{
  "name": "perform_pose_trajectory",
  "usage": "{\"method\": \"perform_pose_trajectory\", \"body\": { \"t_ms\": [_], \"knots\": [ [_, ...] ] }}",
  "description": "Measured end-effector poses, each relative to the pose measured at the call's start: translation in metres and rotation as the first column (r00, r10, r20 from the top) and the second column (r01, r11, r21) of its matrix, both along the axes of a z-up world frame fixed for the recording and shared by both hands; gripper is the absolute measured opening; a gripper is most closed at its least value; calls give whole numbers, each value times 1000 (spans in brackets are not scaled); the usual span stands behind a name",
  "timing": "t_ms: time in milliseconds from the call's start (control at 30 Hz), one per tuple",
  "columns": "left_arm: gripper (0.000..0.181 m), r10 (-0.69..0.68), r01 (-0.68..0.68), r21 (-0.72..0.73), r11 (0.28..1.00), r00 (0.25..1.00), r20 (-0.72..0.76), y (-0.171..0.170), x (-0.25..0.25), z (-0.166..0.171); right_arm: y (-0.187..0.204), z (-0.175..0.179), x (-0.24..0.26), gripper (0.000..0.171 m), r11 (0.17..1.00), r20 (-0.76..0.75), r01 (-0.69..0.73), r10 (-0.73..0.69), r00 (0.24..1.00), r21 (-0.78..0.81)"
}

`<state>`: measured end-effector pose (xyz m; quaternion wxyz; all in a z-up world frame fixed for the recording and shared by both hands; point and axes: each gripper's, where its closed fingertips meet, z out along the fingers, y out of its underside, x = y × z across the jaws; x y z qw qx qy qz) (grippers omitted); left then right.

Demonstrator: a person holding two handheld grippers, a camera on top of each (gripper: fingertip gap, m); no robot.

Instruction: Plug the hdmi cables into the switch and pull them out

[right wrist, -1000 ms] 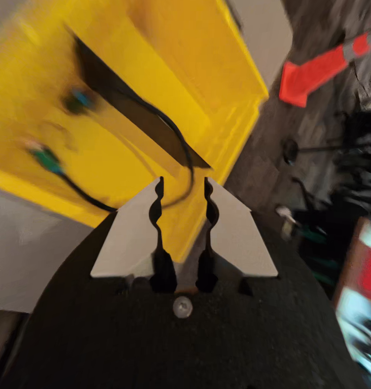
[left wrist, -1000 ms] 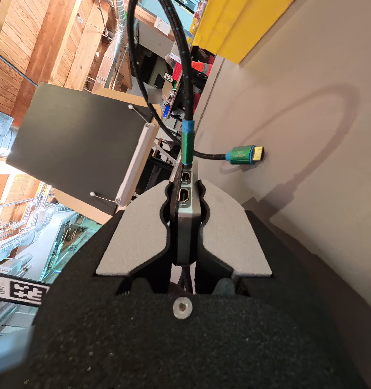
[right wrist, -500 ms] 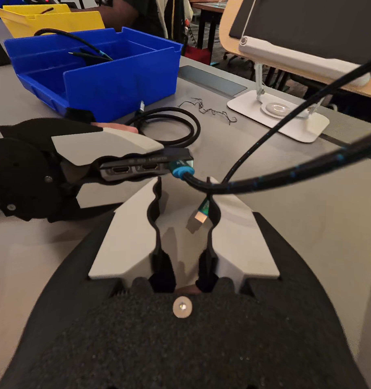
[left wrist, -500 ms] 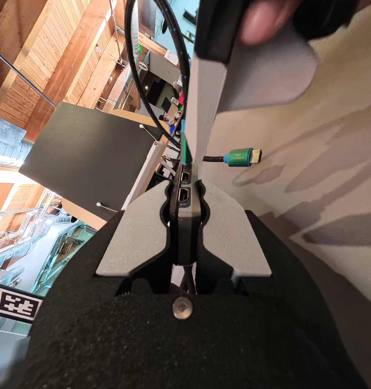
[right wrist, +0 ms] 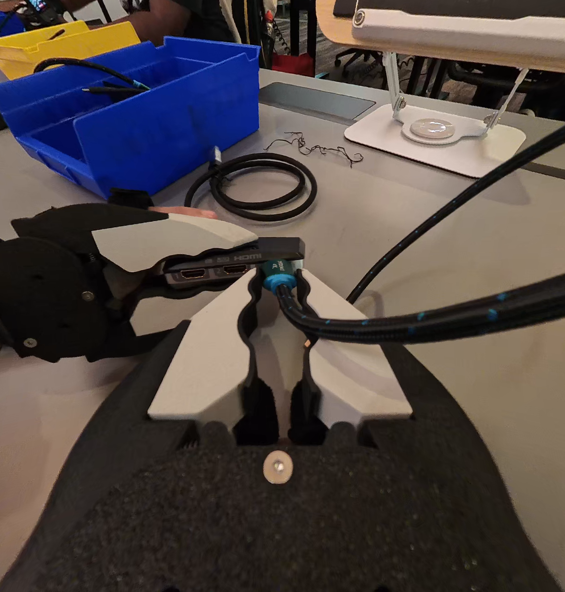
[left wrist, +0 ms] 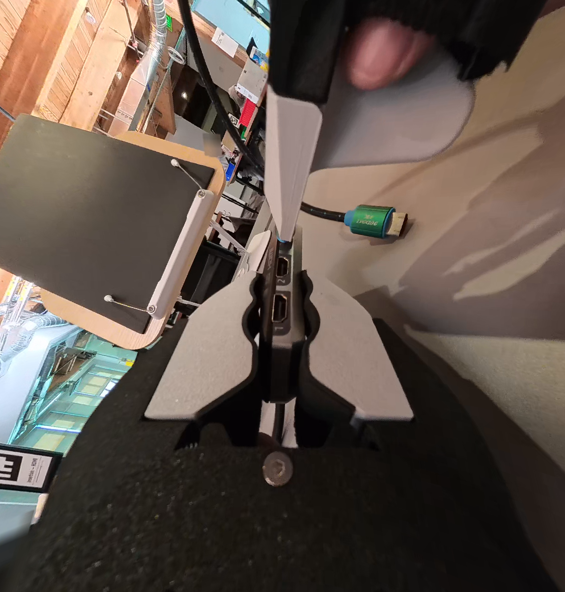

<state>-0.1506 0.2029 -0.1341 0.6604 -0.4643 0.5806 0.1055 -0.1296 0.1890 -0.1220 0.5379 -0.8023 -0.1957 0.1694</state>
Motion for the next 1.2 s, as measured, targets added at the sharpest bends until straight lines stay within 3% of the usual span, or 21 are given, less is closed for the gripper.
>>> {"method": "perform_pose_trajectory", "body": {
  "t_ms": [33,167,333,400,500,567,833,900,1067,1200],
  "knots": [
    [23,-1,1,-7,1000,1000,3,0,1,0,0,0,0,20,1000,-7,12,-12,1000,-2],
    [23,-9,9,-29,1000,1000,19,0,2,0,-2,4,2,20,998,-1,61,-61,998,33],
    [29,14,-15,-208,978,1000,-6,-7,-1,-2,-1,-3,3,20,998,22,53,-54,998,34],
    [38,15,30,-337,941,991,130,-19,-5,17,5,3,11,20,995,14,82,-83,996,53],
    [45,146,113,-641,759,930,337,-21,-12,29,6,7,13,20,995,28,64,-66,997,74],
    [48,254,157,-757,635,882,396,-12,-18,24,2,7,10,20,995,24,56,-58,998,79],
    [66,385,287,-876,387,814,436,-21,-8,5,1,13,10,20,994,-10,81,-81,997,70],
    [51,429,300,-870,391,777,461,-13,-12,6,0,12,9,20,994,8,82,-83,997,75],
    [51,407,273,-865,422,795,450,-11,-12,4,-1,10,10,20,993,8,93,-94,996,72],
    [51,381,203,-846,494,824,420,-6,-9,4,1,8,16,20,986,-23,150,-149,989,69]
  ]
}}
